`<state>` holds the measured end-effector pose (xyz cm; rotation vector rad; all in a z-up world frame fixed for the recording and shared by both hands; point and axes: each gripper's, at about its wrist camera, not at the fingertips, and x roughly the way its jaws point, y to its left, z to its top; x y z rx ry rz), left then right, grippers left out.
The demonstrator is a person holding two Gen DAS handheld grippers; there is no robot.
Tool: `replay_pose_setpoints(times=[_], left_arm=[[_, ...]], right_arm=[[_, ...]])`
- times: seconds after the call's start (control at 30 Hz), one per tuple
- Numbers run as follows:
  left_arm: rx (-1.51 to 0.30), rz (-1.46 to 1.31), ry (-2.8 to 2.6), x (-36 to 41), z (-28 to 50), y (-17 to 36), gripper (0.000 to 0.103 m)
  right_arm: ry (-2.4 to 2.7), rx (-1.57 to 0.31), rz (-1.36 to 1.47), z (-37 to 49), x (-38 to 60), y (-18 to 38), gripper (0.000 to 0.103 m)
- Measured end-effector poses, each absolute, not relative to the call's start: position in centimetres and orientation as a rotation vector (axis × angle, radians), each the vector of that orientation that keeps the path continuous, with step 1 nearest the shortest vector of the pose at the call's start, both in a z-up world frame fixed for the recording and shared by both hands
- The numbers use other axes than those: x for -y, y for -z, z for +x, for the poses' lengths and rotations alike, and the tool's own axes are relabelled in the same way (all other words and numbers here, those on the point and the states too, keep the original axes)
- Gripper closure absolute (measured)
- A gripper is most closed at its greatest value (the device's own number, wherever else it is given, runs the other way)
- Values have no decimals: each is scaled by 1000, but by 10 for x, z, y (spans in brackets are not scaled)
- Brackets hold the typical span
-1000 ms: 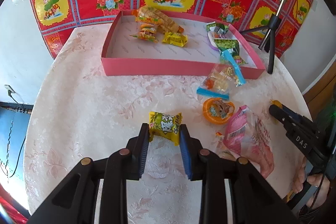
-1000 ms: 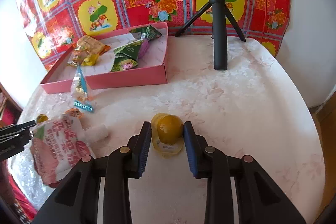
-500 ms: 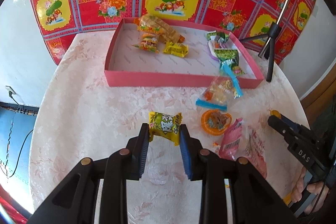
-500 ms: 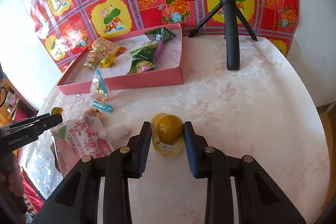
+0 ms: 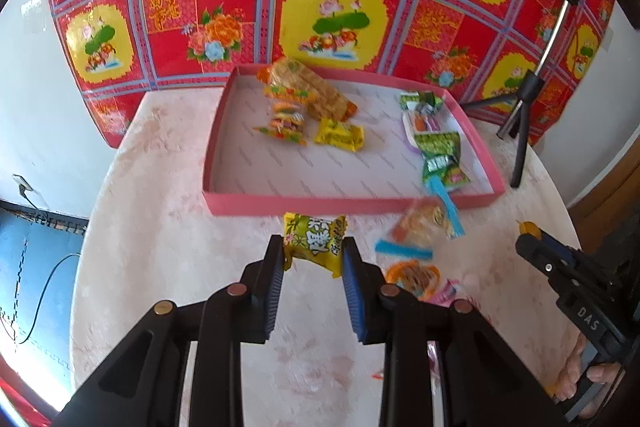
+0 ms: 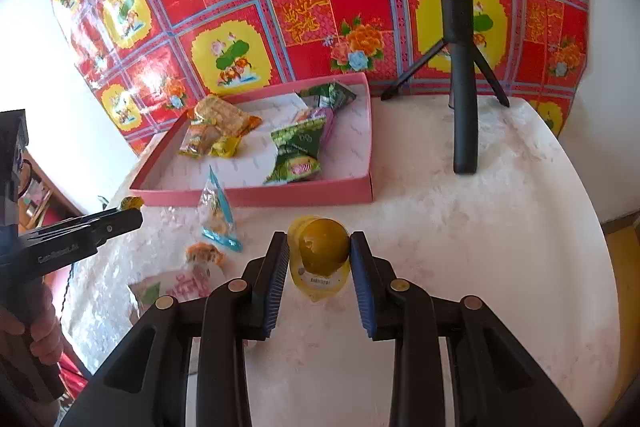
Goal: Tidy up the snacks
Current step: 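Carry the yellow candy and jelly cup over the pink box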
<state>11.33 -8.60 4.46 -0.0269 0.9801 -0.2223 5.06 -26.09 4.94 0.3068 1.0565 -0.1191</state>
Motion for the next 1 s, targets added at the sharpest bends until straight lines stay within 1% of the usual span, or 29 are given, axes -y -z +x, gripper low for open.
replay_pose_setpoints(times=[0.4, 0.7, 1.0], left_arm=[[-962, -24, 182, 77, 157, -40, 74], [-990, -9, 156, 77, 192, -22, 74], [-1016, -13, 146, 77, 212, -8, 74]], right_arm=[[109, -1060, 321, 66, 265, -47, 71], [113, -1055, 316, 82, 269, -46, 71], [129, -1054, 313, 108, 279, -40, 71]])
